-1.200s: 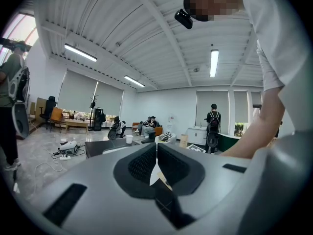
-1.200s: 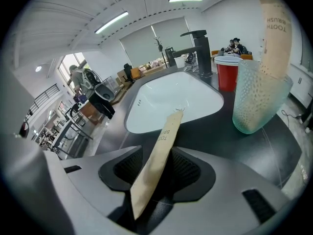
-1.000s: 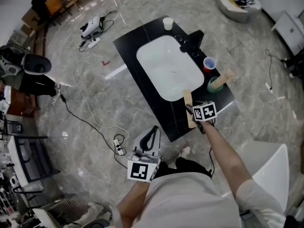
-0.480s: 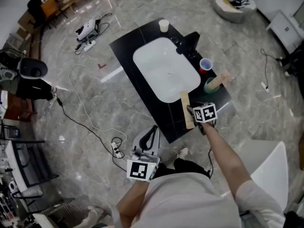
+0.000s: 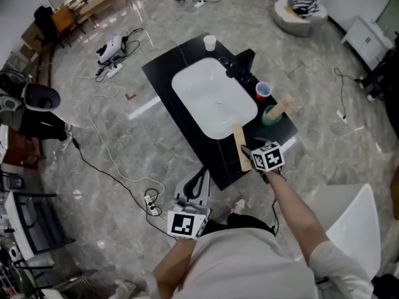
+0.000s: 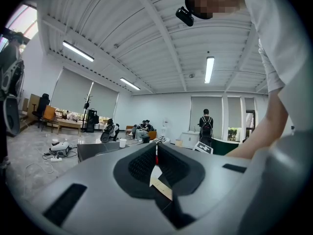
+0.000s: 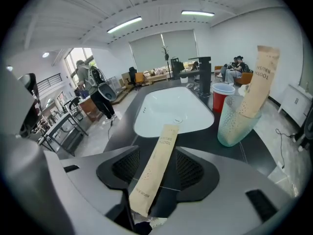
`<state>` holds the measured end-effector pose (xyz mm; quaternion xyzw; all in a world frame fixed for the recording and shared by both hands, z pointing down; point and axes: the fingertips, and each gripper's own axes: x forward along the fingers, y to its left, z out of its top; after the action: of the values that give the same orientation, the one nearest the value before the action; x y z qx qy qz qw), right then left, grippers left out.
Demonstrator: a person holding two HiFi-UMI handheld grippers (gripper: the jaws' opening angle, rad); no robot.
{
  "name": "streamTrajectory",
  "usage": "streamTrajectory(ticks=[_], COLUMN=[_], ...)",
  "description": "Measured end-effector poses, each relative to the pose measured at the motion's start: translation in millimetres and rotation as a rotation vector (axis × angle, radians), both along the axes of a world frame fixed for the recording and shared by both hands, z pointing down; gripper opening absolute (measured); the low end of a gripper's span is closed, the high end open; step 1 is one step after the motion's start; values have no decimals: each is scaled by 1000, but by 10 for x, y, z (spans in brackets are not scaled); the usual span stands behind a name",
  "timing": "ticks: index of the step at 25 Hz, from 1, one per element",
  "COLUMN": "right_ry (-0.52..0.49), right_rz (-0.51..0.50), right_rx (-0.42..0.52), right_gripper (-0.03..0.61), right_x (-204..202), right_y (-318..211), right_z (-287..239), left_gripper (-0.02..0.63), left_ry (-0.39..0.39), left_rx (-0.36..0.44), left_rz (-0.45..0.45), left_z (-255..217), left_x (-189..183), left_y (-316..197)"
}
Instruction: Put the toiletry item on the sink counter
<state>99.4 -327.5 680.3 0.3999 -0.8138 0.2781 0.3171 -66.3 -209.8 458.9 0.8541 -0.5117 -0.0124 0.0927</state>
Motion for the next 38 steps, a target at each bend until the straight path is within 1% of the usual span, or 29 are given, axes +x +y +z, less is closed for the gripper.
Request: streamTrajectory(ticks=[6,10,12,15,17,23,27,32,38], right_ry=[-45,-26,-33,-49,-58,-86,-134,-173,-195], right_rz=[-22,-49,-53,-75,-86,-98,-83,-60,-47], right_rx=[62,115,137,180,195,207,207,233,234], right_gripper=[237,201,190,136,129,110,90,60,51], right_x=[-149,-231,-270,-350,-399,-465,-467,-410,-325], right_y=[205,317,364,434,498,713,847,909,1018], right_z=[-285,-425,-504,-642,-697,-754,-837,-979,-1068], left_gripper=[12,12,12,12,12,12,12,12,12], left_ry=[5,5,5,2,1,3,-5,-9,-9], left_rx=[21,36,42,44,44,58,63,68,70], left_rz=[7,3,1,3,6,10,12,17,40], left_z=[-58,-90,-97,-92,-83,-119,-143,-144,-141], left_x=[-8,-35,-41,-37,-32,10,10,44,146], left_y=[104,199,251,309,341,419,474,482,488])
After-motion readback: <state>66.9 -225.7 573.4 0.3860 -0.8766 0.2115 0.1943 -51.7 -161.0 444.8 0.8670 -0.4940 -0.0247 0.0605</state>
